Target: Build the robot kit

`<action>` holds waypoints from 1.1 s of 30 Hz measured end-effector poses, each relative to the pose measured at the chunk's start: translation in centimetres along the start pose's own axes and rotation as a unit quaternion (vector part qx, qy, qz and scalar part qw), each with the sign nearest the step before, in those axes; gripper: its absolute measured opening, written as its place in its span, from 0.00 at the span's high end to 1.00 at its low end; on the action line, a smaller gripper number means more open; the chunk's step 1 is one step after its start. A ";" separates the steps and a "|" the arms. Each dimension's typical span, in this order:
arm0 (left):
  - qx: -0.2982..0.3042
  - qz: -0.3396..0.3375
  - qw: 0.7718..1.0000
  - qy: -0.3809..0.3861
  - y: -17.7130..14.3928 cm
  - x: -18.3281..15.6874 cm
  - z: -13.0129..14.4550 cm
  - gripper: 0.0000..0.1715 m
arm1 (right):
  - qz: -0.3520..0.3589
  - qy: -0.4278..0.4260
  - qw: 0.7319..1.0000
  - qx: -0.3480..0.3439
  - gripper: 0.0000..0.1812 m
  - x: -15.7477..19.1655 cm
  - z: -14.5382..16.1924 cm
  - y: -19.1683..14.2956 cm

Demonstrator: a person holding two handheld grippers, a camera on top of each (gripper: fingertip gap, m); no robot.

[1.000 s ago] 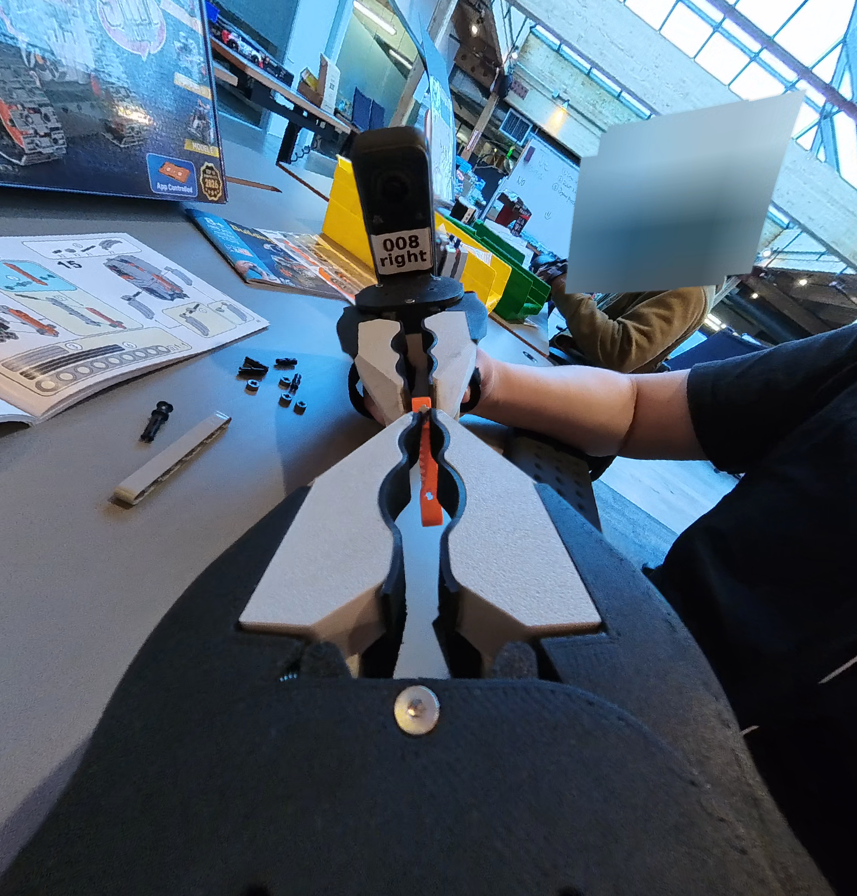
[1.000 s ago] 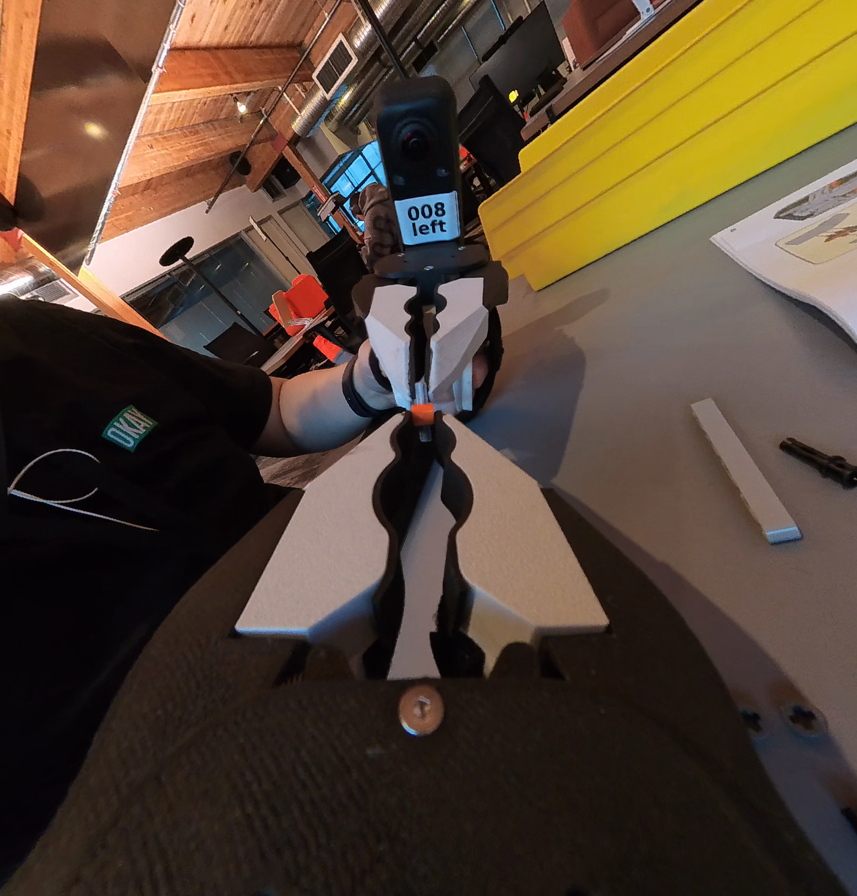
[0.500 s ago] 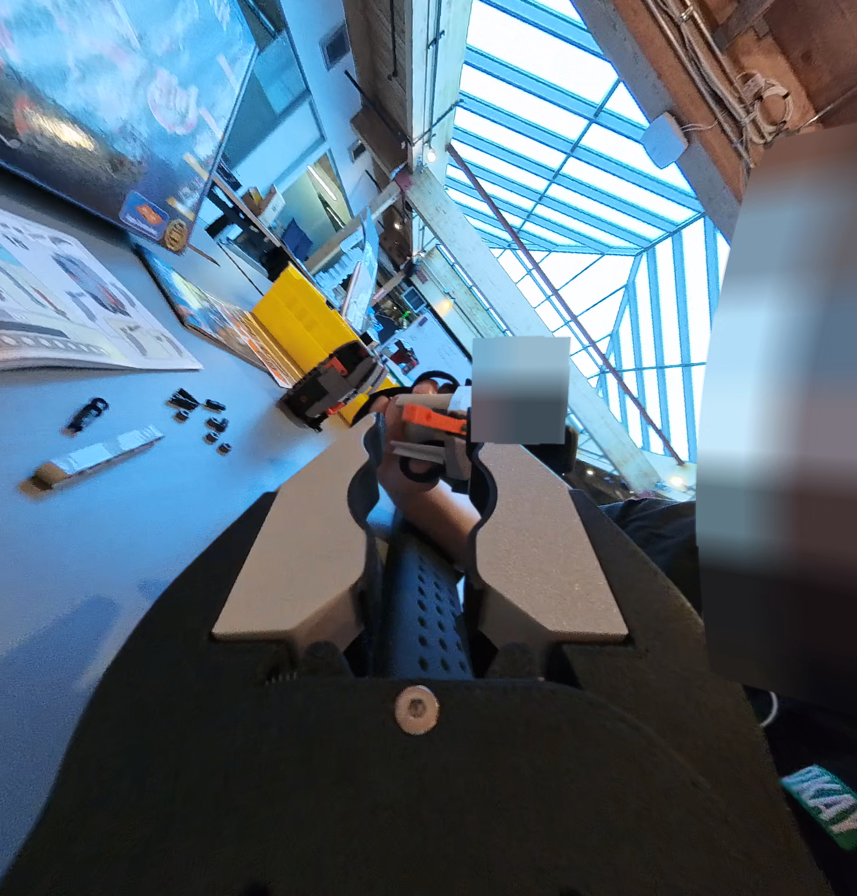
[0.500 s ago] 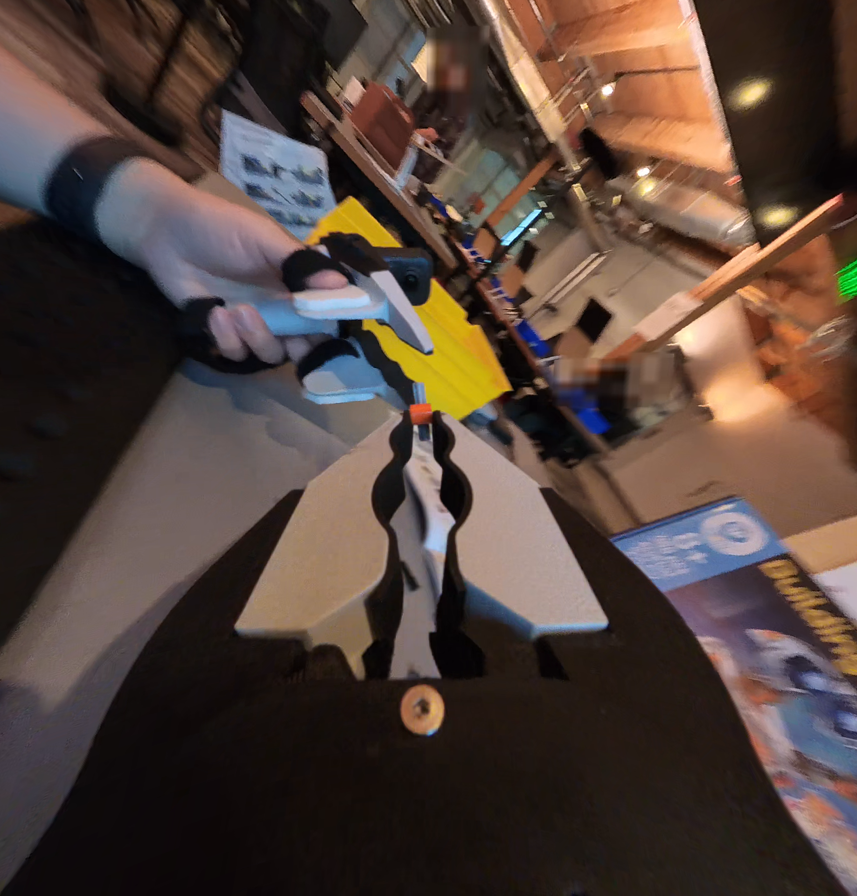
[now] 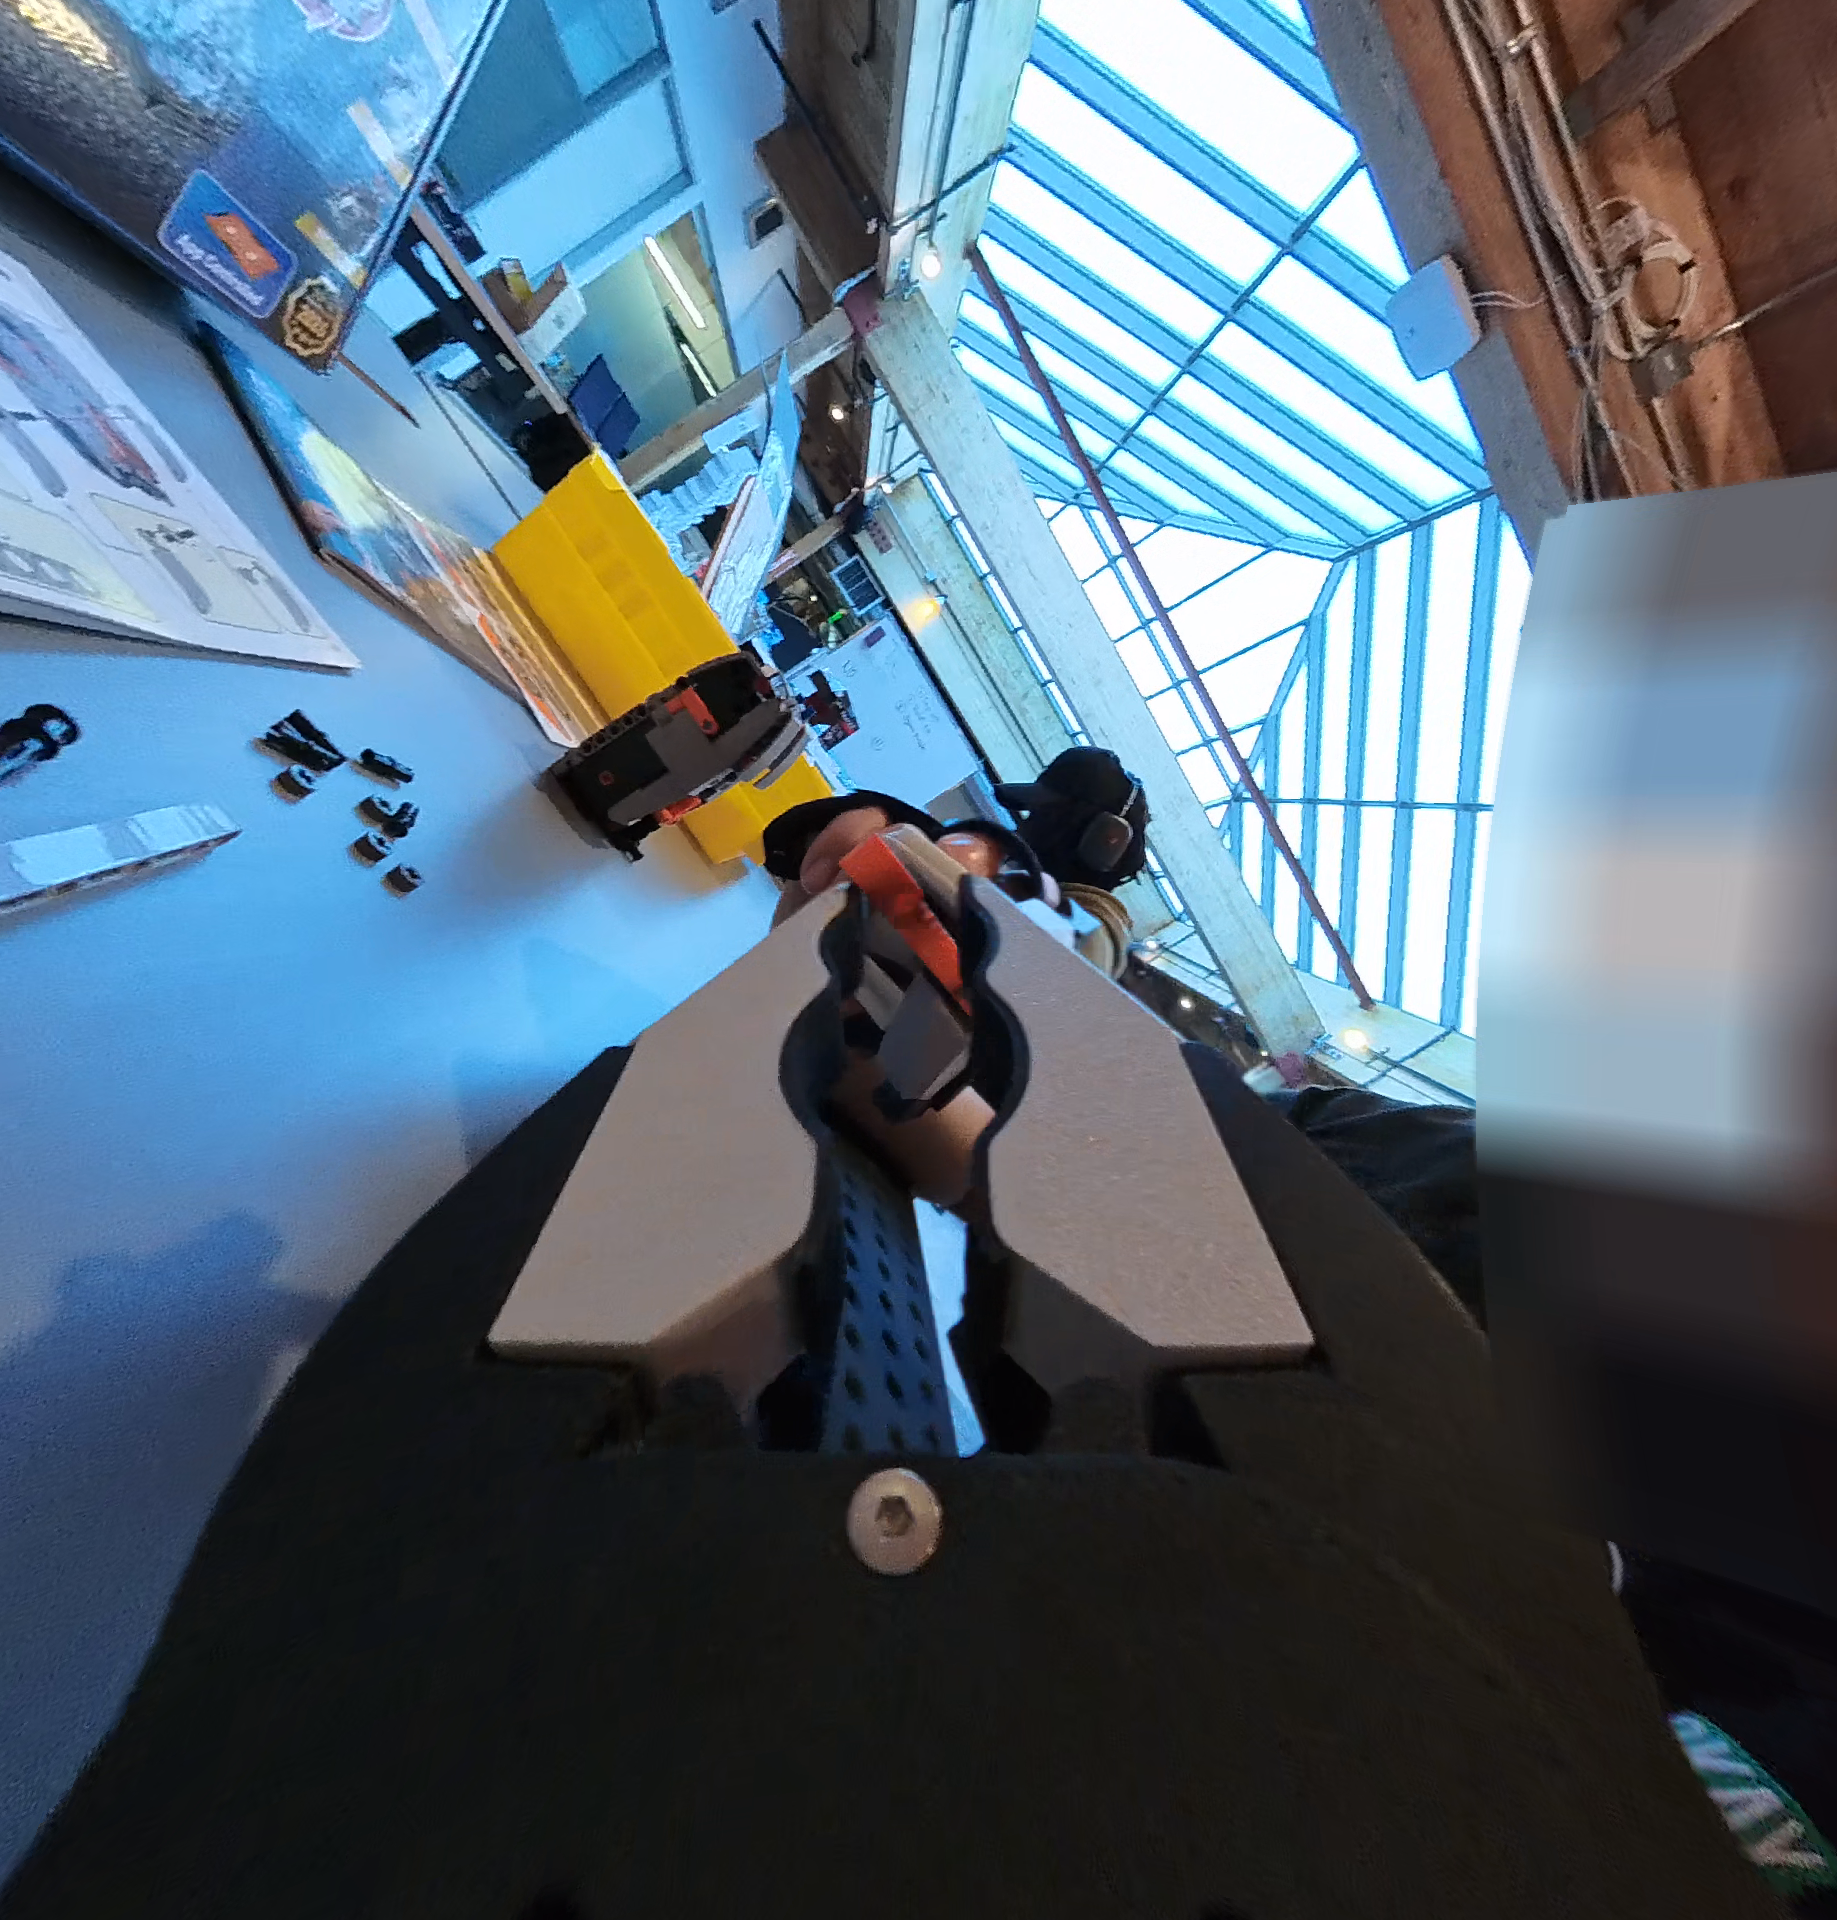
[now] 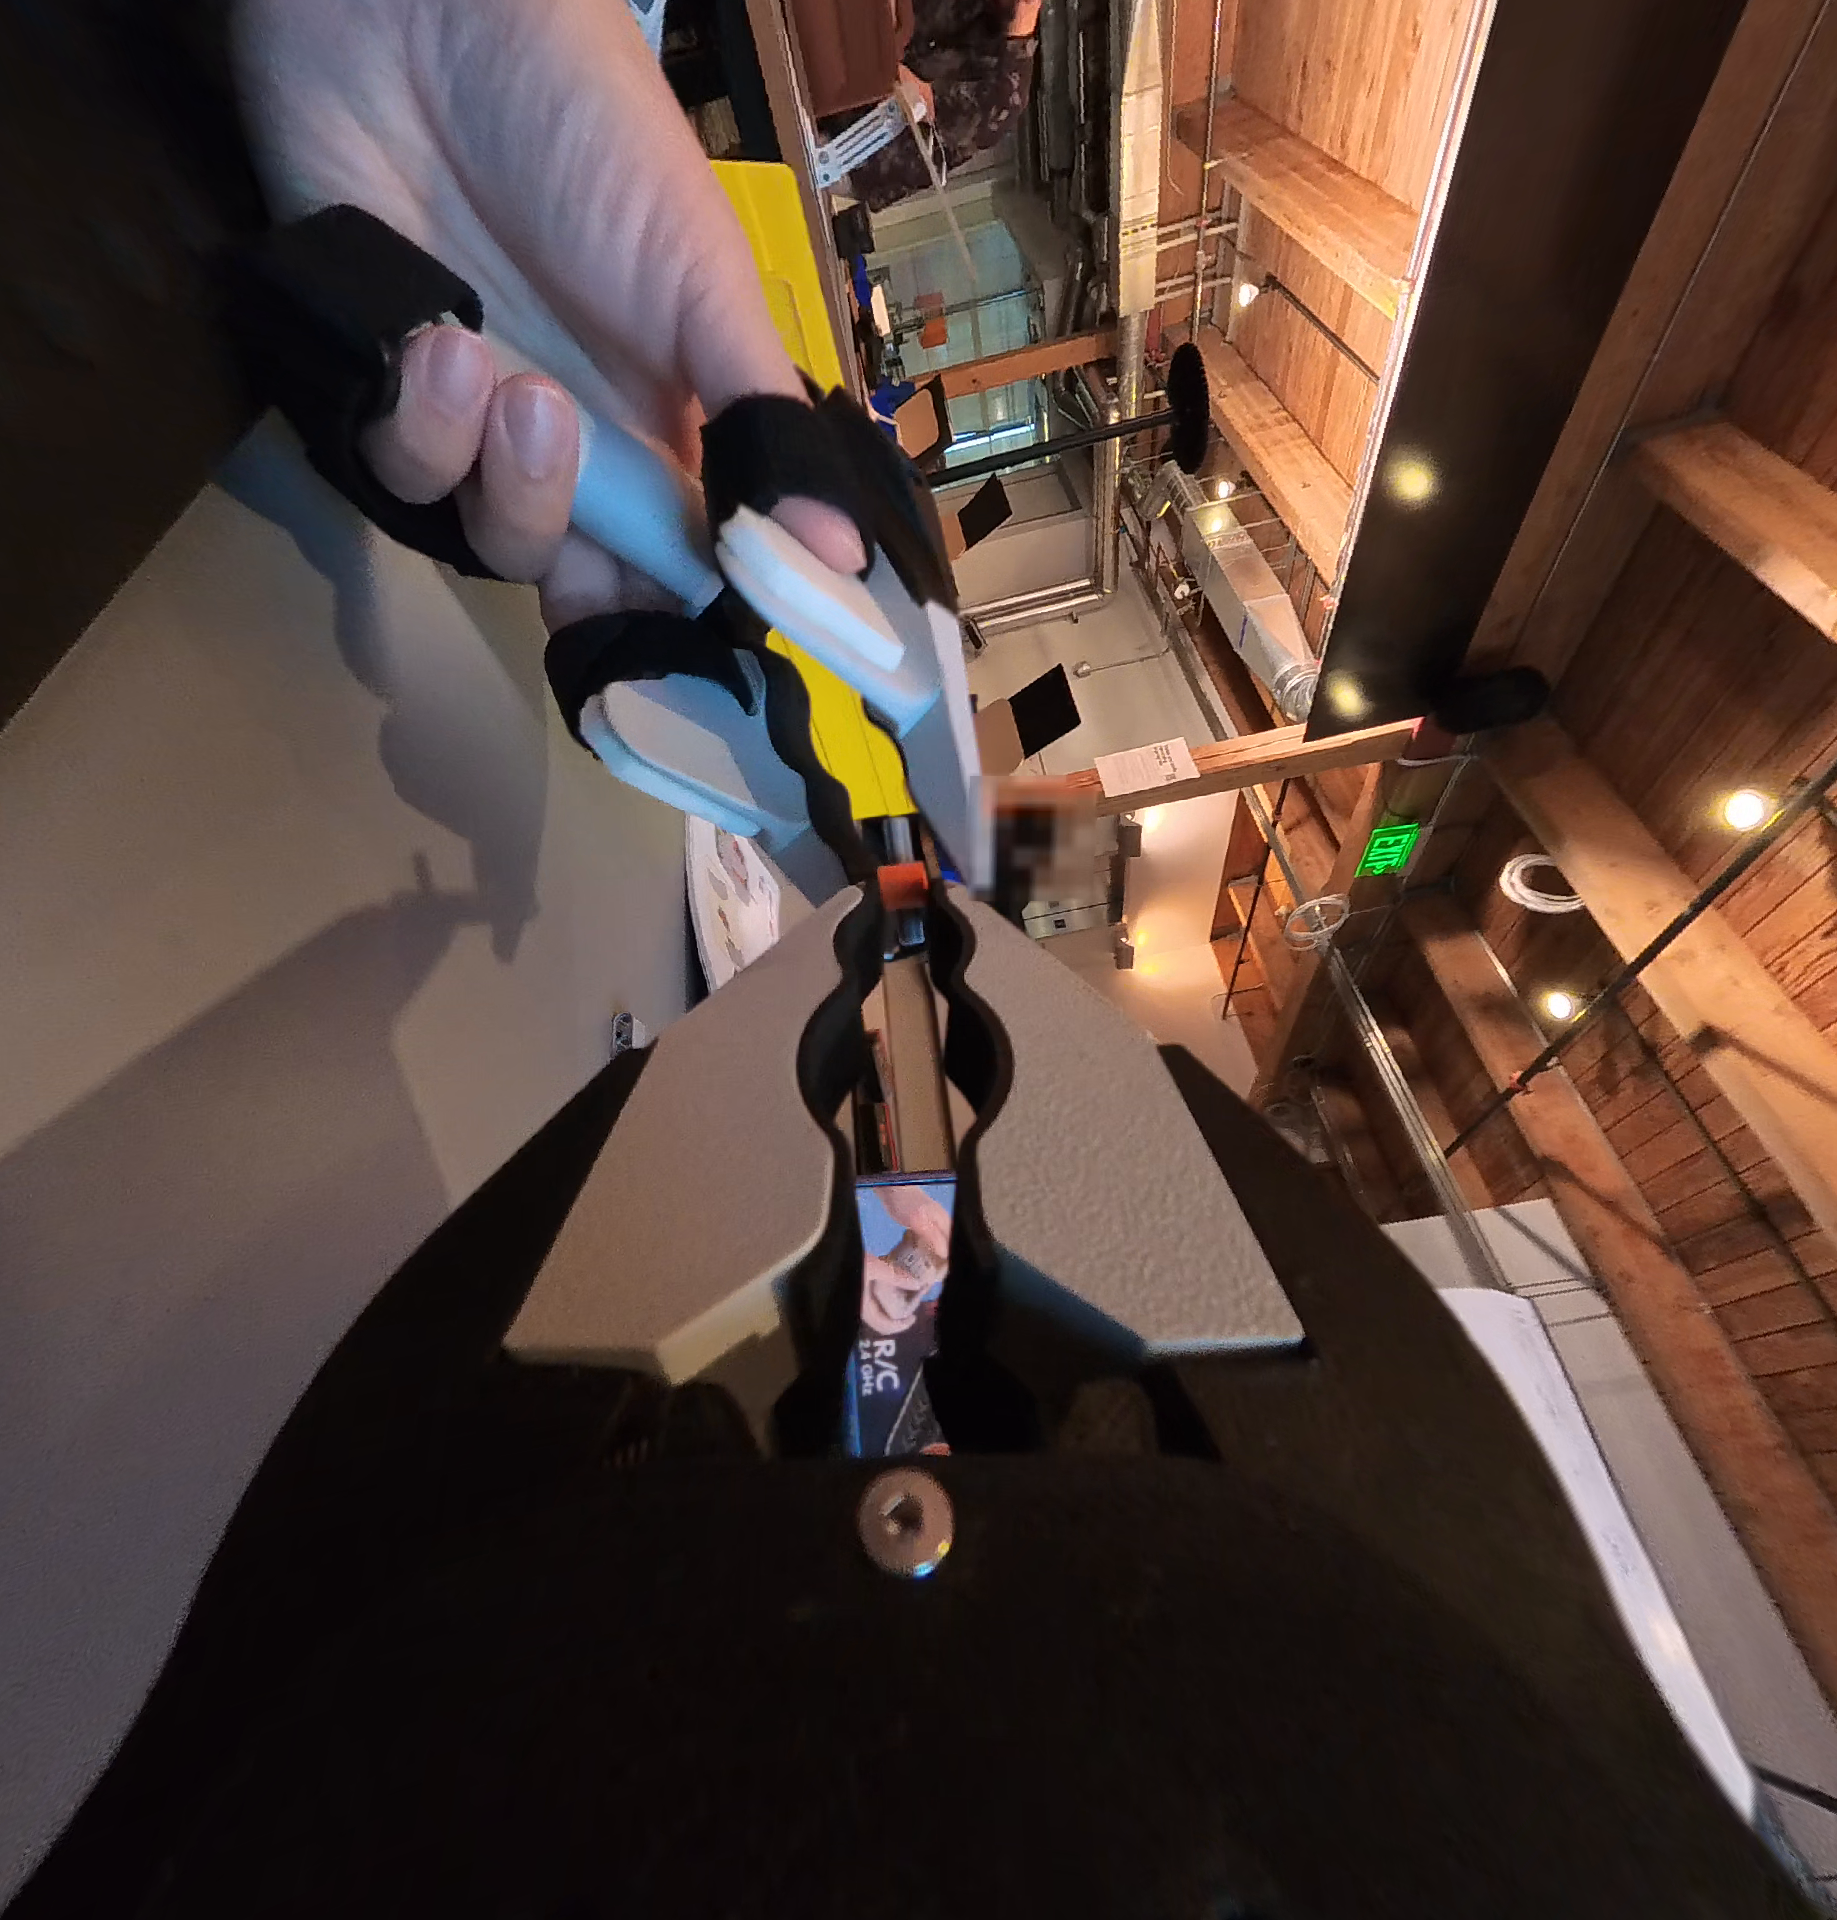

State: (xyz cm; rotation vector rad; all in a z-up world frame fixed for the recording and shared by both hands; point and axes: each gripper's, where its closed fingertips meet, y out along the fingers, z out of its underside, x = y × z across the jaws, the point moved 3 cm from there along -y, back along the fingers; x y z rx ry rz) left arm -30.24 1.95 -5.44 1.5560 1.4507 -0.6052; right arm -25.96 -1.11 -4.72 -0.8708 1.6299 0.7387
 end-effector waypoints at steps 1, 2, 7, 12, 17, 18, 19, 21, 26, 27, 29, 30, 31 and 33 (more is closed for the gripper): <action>0.000 -0.006 1.000 0.004 -0.1 0.1 0.0 0.95 | 0.003 -0.006 1.000 -0.001 0.97 0.1 -0.1 0.0; -0.002 -0.007 1.000 0.006 -0.1 0.1 -0.1 0.95 | 0.002 -0.008 1.000 0.002 0.97 0.1 0.0 0.1; 0.004 -0.030 0.998 0.059 -0.5 -0.1 -0.2 0.97 | -0.026 0.029 0.999 0.010 0.94 0.7 0.6 0.3; -0.026 -0.050 0.994 0.096 -1.6 -0.2 -1.2 0.97 | -0.065 0.139 0.988 0.005 0.94 0.7 1.6 -0.2; -0.040 -0.080 0.992 0.089 -2.1 0.6 -1.7 0.98 | -0.167 0.423 0.891 0.011 0.88 1.5 2.1 0.4; -0.034 -0.084 0.992 0.089 -2.0 0.7 -1.6 0.98 | -0.178 0.475 0.862 0.014 0.87 1.5 2.0 0.8; -0.029 -0.092 0.992 0.088 -1.9 0.9 -1.5 0.98 | -0.175 0.518 0.837 0.030 0.87 1.5 2.4 1.2; -0.023 -0.112 0.990 0.085 -1.8 1.5 -1.4 0.98 | -0.170 0.570 0.802 0.055 0.87 1.6 2.9 1.8; -0.035 -0.120 0.990 0.068 -2.0 1.9 -1.7 0.98 | -0.179 0.586 0.785 0.087 0.95 2.3 3.3 2.1; -0.037 -0.120 0.990 0.064 -2.1 2.0 -1.7 0.98 | -0.178 0.587 0.785 0.090 0.96 2.3 3.3 2.2; -0.040 -0.126 0.989 0.062 -2.2 2.2 -1.8 0.98 | -0.180 0.583 0.787 0.093 0.96 2.5 3.3 2.4; -0.042 -0.132 0.988 0.067 -2.2 2.2 -1.9 0.98 | -0.178 0.578 0.790 0.100 0.95 2.6 3.4 2.5; -0.041 -0.135 0.987 0.071 -2.2 2.2 -1.8 0.98 | -0.177 0.572 0.794 0.102 0.96 2.7 3.4 2.6; -0.045 -0.130 0.988 0.065 -2.2 2.2 -1.9 0.98 | -0.182 0.565 0.798 0.104 0.97 2.8 3.2 2.7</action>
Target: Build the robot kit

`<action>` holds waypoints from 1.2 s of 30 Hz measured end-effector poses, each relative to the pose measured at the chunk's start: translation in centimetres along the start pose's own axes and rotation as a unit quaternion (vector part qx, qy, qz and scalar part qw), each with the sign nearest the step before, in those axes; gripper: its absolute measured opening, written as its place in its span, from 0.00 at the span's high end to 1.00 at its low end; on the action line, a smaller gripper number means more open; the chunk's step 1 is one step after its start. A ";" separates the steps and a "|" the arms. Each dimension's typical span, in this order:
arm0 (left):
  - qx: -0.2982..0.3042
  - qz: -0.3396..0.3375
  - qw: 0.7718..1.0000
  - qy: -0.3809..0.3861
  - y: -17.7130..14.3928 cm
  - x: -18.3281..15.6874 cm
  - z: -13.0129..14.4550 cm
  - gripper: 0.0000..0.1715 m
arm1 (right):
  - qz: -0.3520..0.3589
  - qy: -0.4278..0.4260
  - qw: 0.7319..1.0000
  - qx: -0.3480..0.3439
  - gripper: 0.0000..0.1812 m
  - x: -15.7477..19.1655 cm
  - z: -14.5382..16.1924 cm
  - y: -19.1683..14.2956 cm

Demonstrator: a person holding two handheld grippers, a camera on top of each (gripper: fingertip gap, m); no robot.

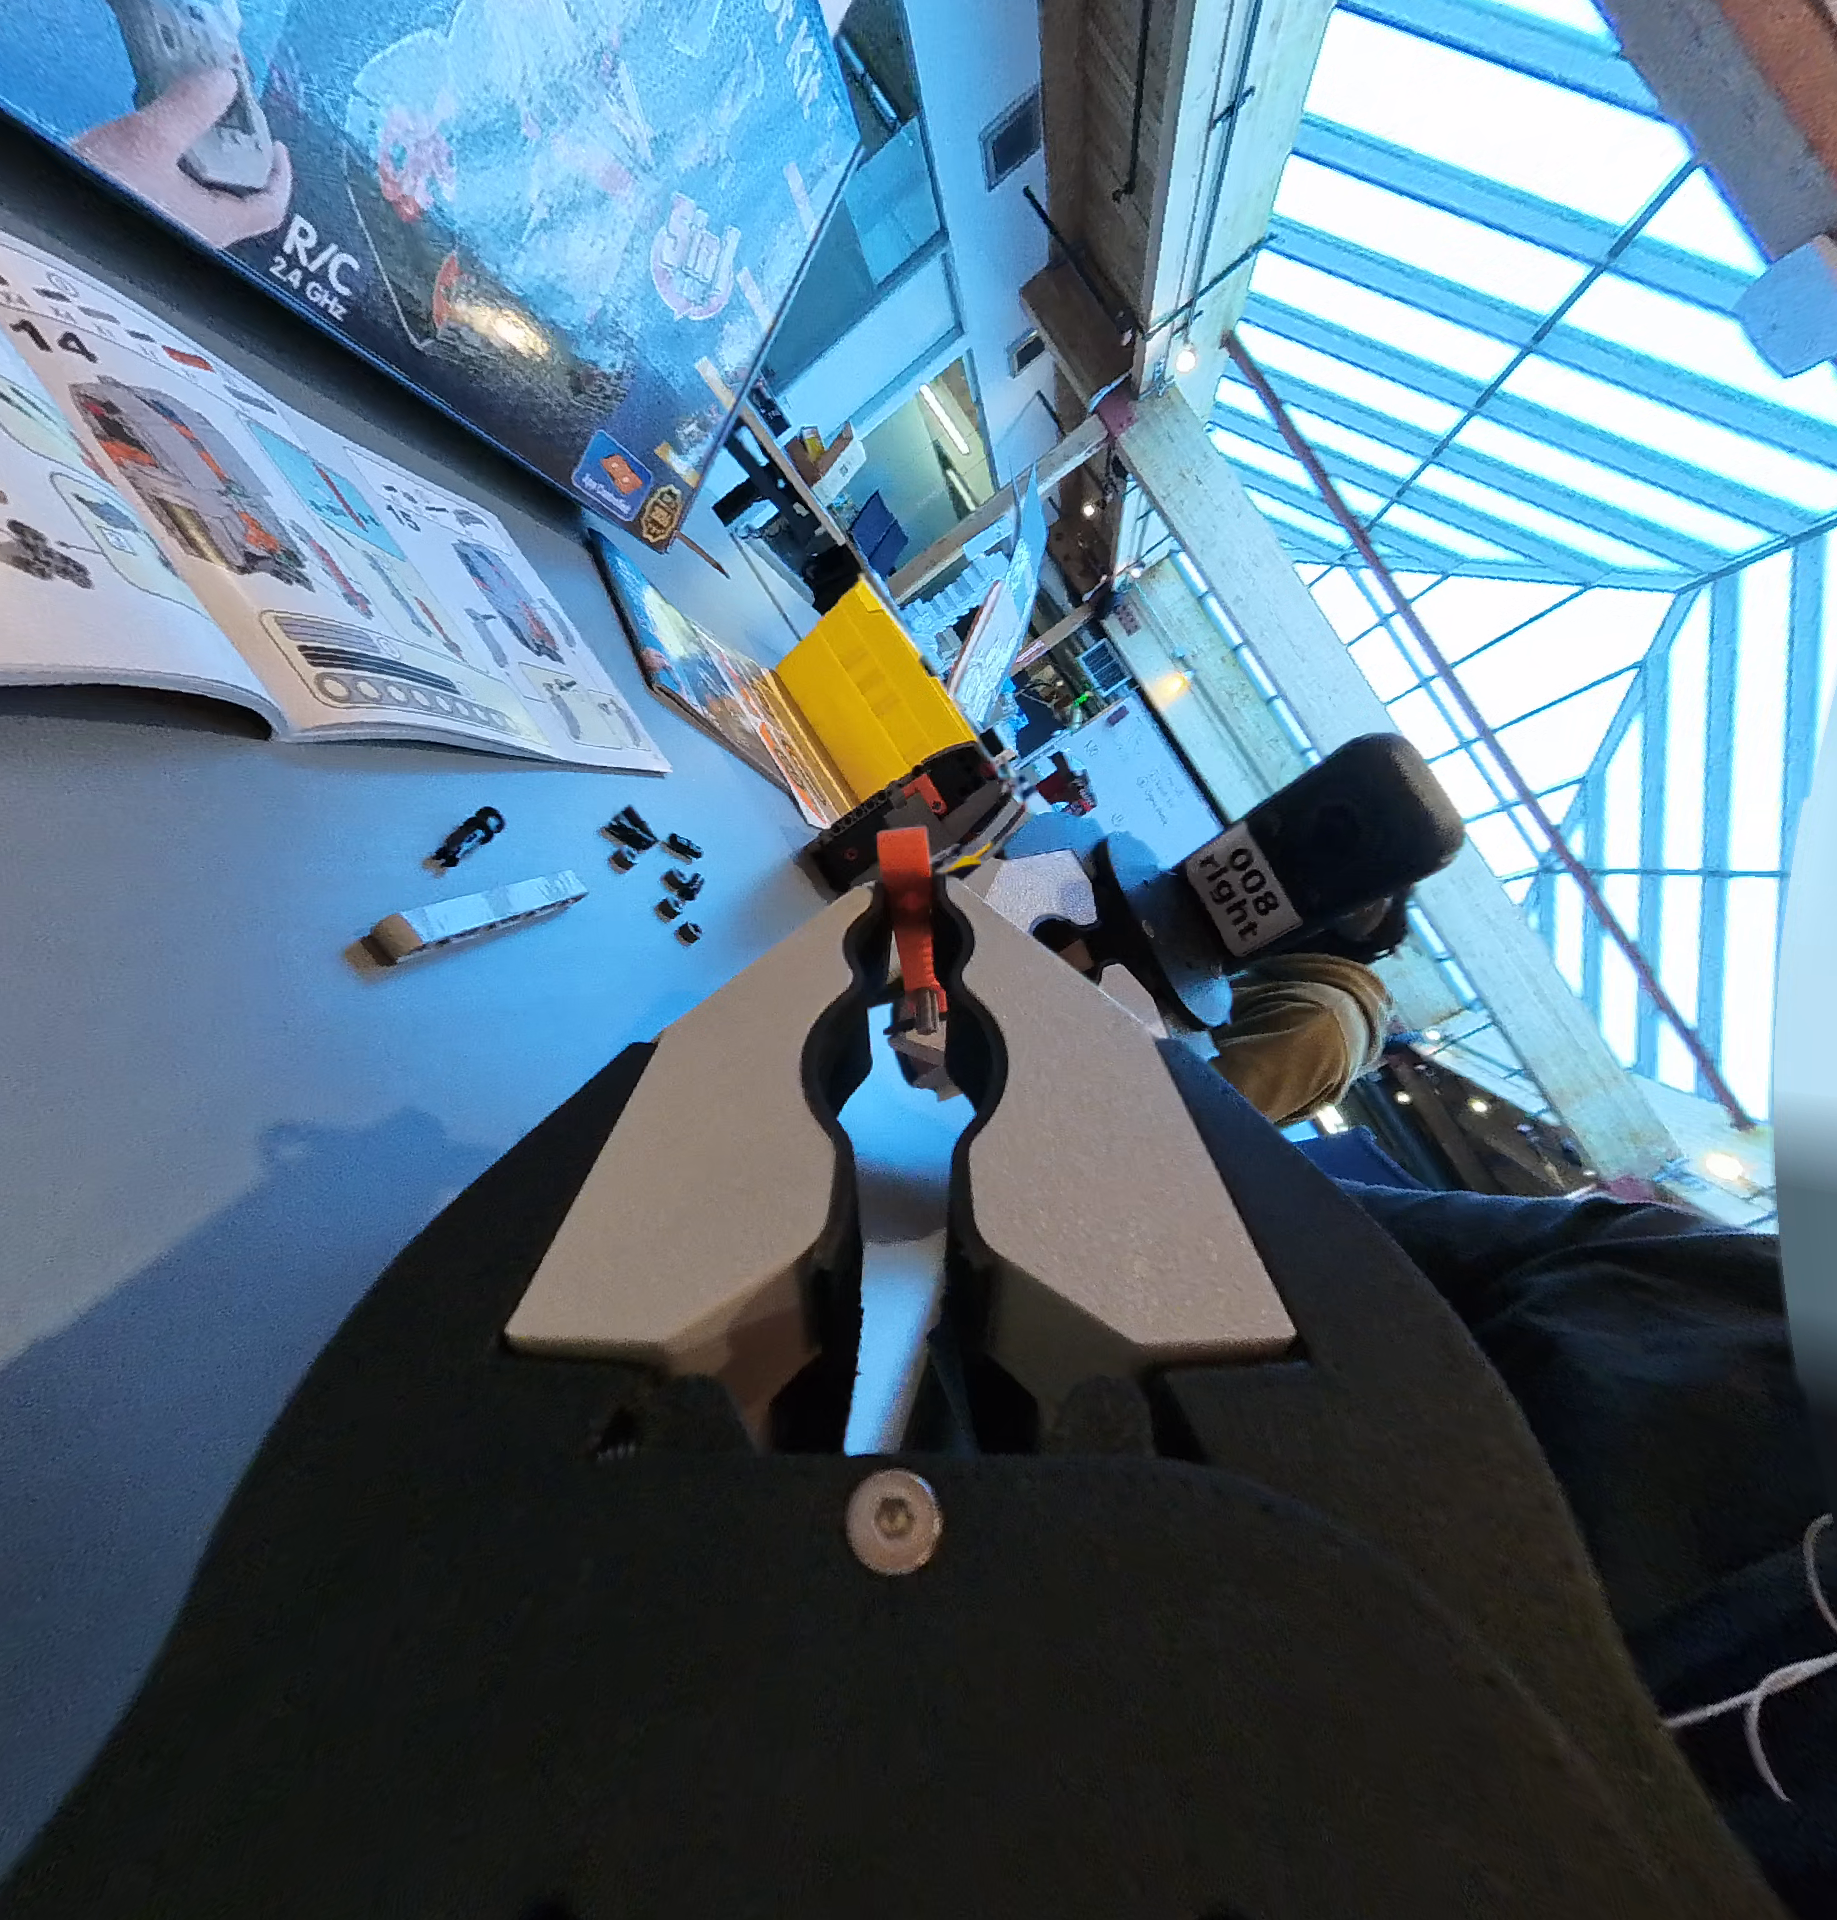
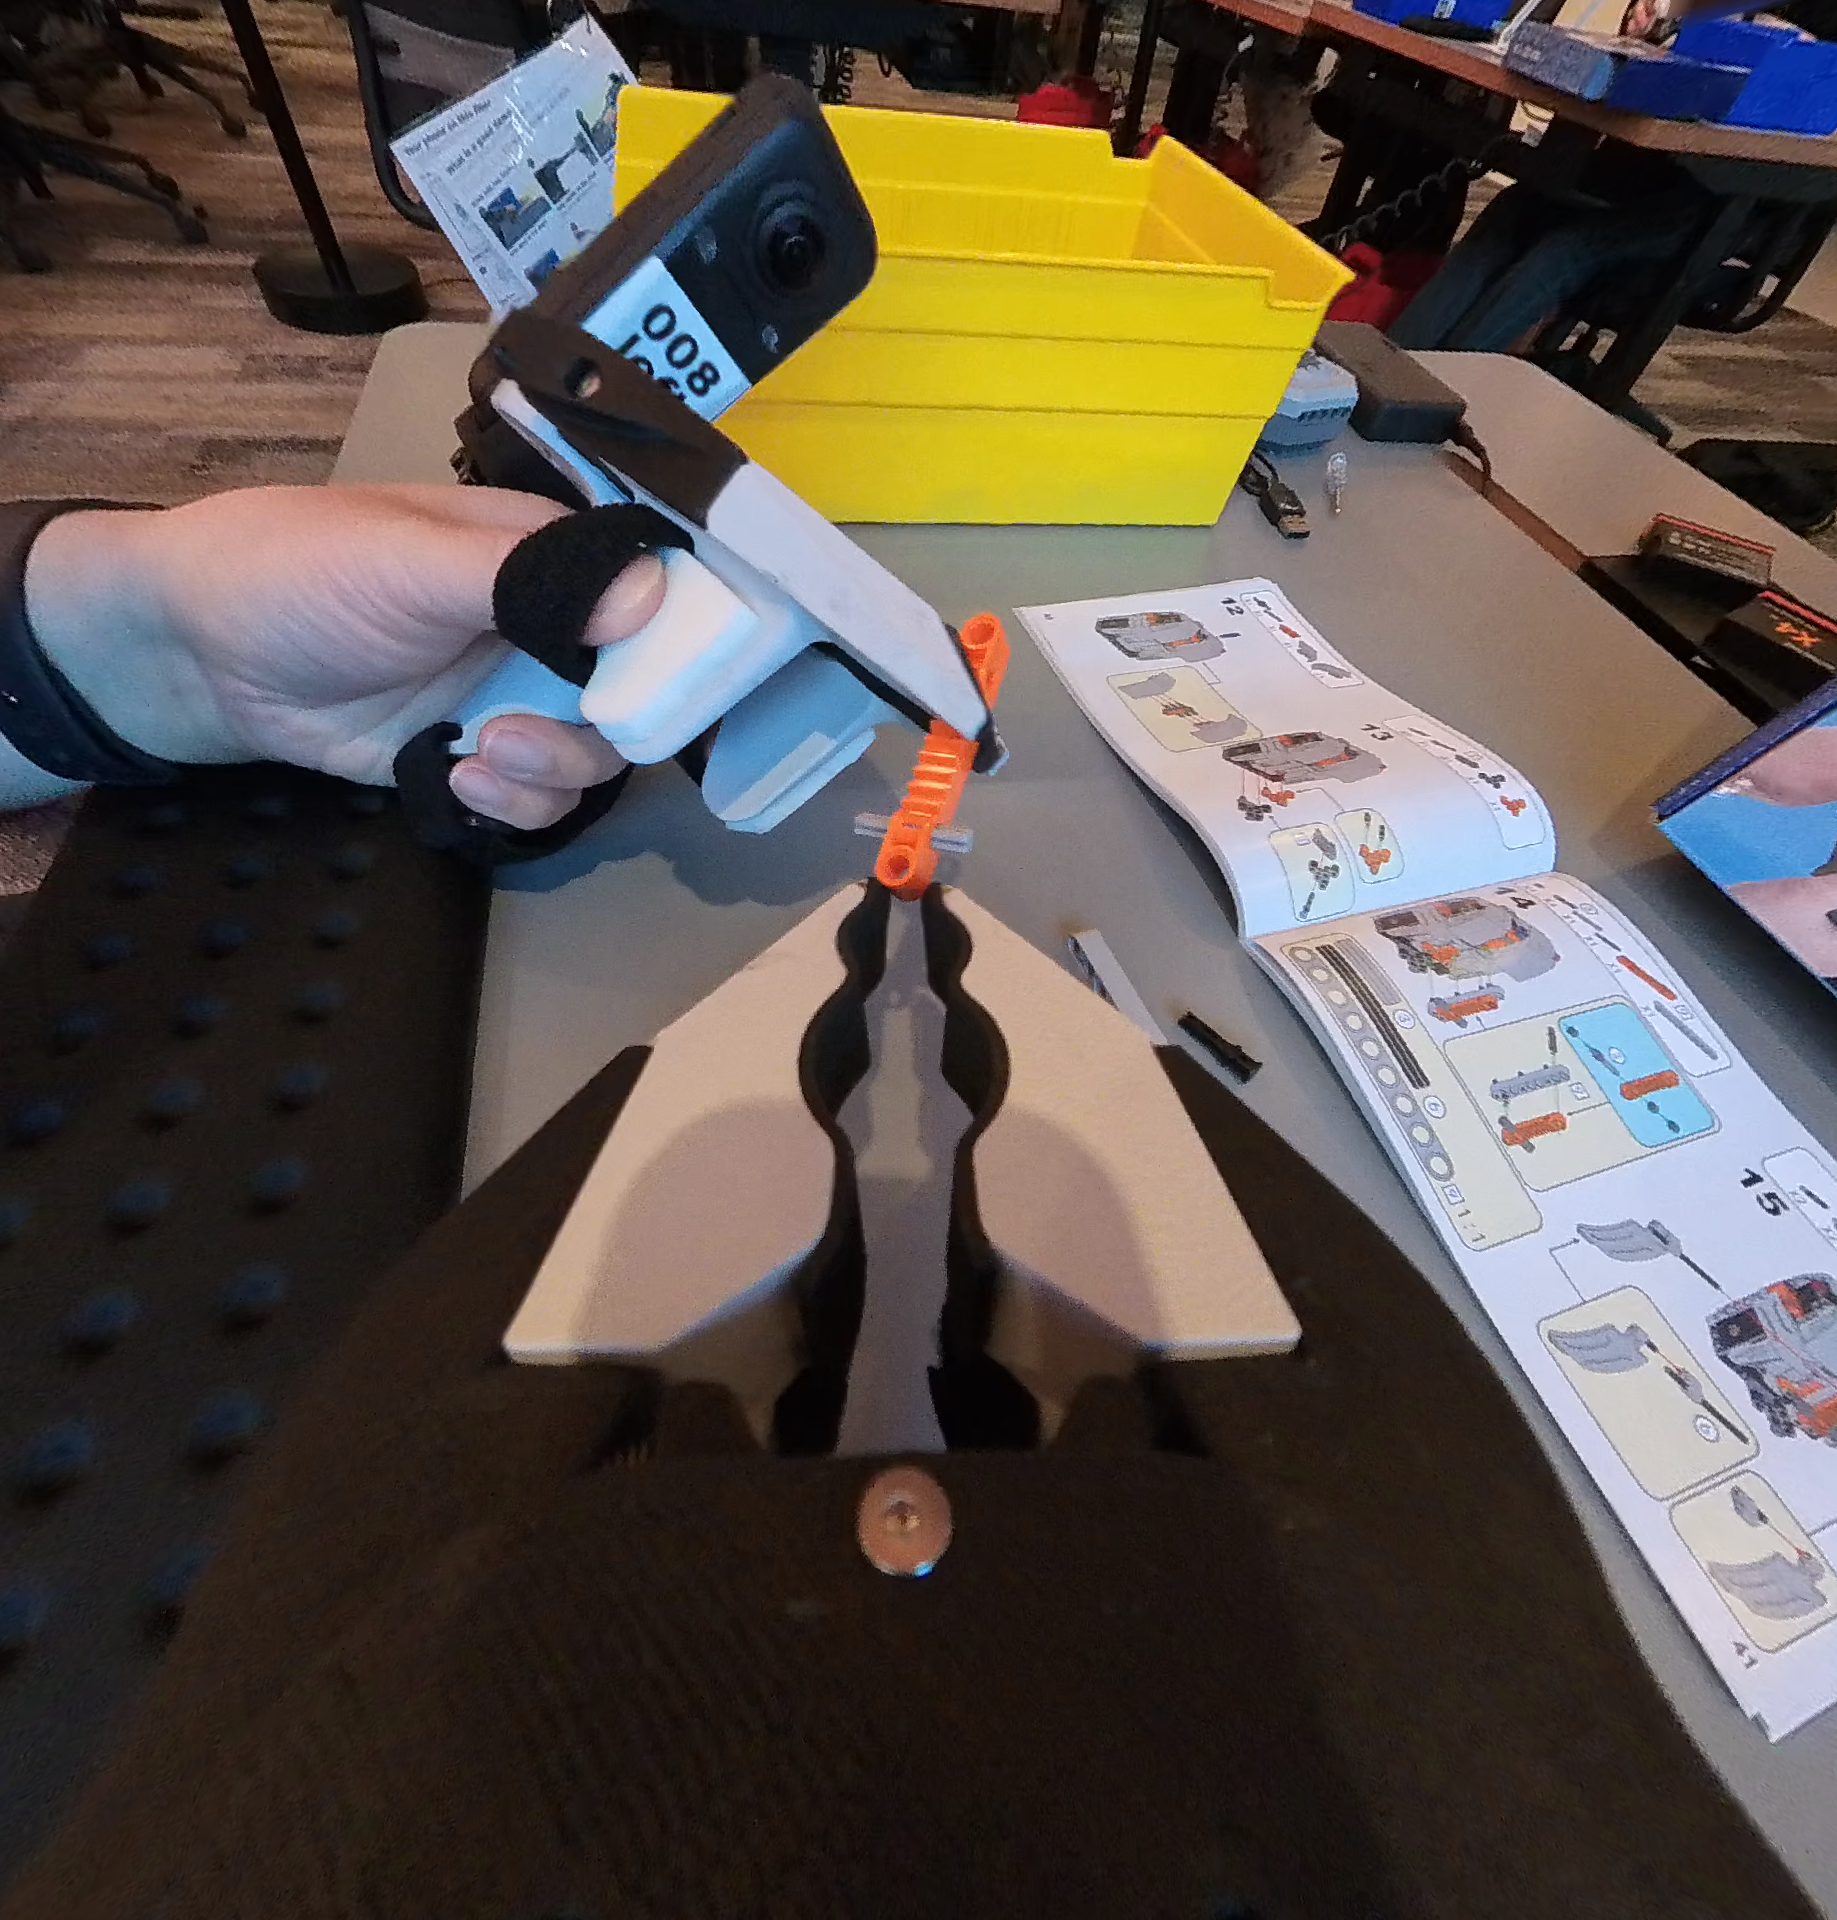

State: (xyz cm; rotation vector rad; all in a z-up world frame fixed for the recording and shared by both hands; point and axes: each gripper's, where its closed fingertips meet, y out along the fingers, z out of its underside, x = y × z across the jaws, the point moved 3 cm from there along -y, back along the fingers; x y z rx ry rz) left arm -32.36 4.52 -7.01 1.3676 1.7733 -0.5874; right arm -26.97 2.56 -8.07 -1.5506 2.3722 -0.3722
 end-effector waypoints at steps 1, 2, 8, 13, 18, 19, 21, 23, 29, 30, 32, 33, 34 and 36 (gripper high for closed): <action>-0.002 0.010 1.000 -0.011 0.0 0.0 0.0 0.98 | -0.007 0.003 1.000 -0.001 0.98 0.1 -0.1 0.0; -0.004 0.022 1.000 -0.021 -0.1 -0.1 -0.1 0.98 | -0.018 0.017 1.000 -0.005 0.98 0.1 -0.2 -0.2; -0.001 0.030 1.000 0.005 -0.1 -0.9 0.0 0.98 | -0.080 0.091 0.991 -0.063 1.00 -1.2 -1.1 -2.2; -0.008 0.024 0.999 0.020 -0.2 -1.1 -0.1 0.98 | -0.010 -0.067 0.995 -0.075 0.86 -0.8 -1.8 -2.3; -0.014 0.038 0.999 0.001 -0.1 -1.2 -0.1 0.98 | 0.058 -0.190 0.978 -0.061 0.93 -0.3 -2.2 -1.5; -0.016 0.040 0.999 -0.002 -0.1 -1.3 -0.1 0.98 | 0.065 -0.201 0.975 -0.061 0.93 -0.3 -2.3 -1.6; -0.019 0.042 0.999 -0.013 -0.1 -1.1 -0.2 0.98 | 0.075 -0.221 0.971 -0.056 0.94 -0.4 -2.3 -1.6; -0.022 0.041 0.999 -0.016 -0.2 -1.0 -0.3 0.98 | 0.088 -0.238 0.966 -0.044 0.95 -0.5 -2.0 -1.6; -0.016 0.074 0.997 -0.027 0.1 -1.6 0.0 0.98 | 0.072 -0.224 0.971 -0.051 0.97 -0.3 -2.1 -1.5; -0.019 0.094 0.995 -0.032 0.1 -2.0 -0.1 0.97 | 0.065 -0.212 0.973 -0.062 0.97 -0.4 -2.4 -1.9; -0.033 0.110 0.993 -0.034 0.0 -2.4 -0.5 0.82 | 0.027 -0.165 0.983 -0.073 0.97 -0.8 -2.5 -2.6; -0.039 0.103 0.994 -0.026 -0.2 -2.3 -0.7 0.78 | -0.004 -0.134 0.988 -0.082 0.97 -1.0 -2.5 -3.2; -0.041 0.095 0.995 -0.009 -0.5 -2.3 -0.9 0.79 | -0.021 -0.099 0.991 -0.089 0.97 -1.6 -2.4 -3.9; -0.029 0.061 0.997 0.039 -1.0 -1.9 -0.9 0.85 | -0.091 -0.040 0.990 -0.099 0.97 -2.0 -1.9 -5.3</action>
